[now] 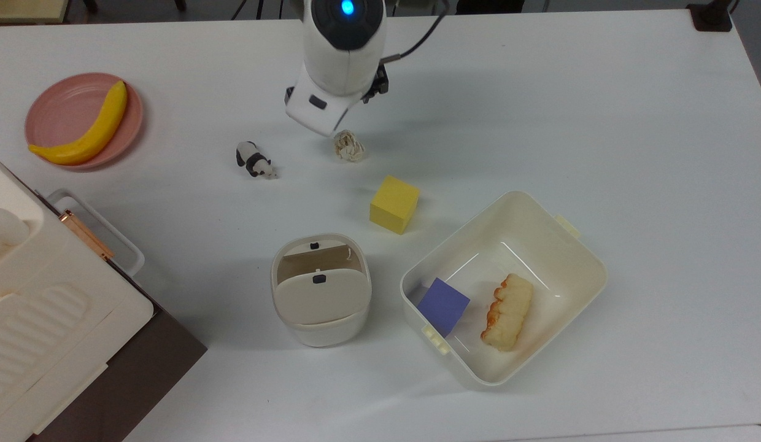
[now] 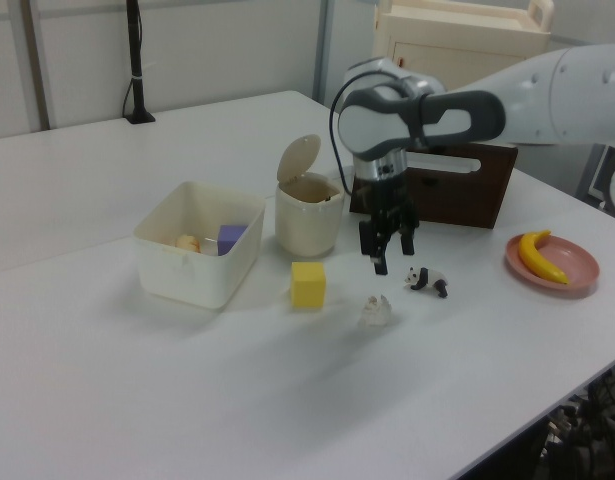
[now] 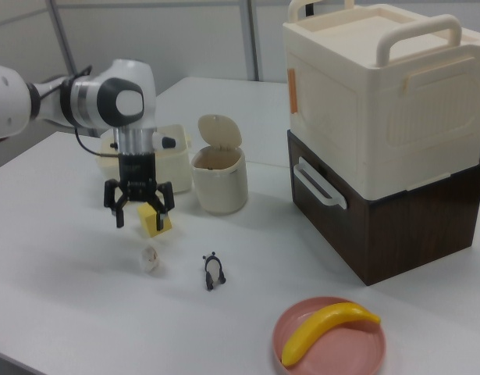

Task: Grab it up and put it in the trash
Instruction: 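Lower the gripper onto the small white figurine and close on it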

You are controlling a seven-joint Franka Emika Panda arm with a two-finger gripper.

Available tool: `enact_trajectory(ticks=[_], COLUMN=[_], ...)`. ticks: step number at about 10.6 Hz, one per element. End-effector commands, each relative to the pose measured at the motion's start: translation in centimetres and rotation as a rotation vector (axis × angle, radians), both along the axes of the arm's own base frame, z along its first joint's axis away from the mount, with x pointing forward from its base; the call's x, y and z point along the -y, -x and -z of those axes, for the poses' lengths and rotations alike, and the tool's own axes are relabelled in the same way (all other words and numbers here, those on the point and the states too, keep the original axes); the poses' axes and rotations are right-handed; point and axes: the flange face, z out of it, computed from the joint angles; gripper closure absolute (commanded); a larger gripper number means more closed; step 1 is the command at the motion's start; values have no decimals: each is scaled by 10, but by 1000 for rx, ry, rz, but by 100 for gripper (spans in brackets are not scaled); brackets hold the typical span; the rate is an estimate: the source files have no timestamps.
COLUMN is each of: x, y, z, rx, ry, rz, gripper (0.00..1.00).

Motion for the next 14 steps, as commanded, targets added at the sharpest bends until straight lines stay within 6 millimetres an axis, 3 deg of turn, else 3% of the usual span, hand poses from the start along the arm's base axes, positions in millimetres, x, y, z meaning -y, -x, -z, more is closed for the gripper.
enact_trajectory(ticks=[1,2,6,8,10,12,13,14], x=[-17,-17,-21,-36,-39,-42,-39,-32], y=[0,0,-7,-13,-16,-17,-21,-25], z=[40,51,78,95,100,89,65,42], rx=[-78,-93,-92,-64,-52,-34,5,42], ry=[17,22,35,38,46,43,36,31], rz=[-45,-46,-50,-75,-87,-92,-83,-70], gripper=[0,0,16,19,34,67,79,83])
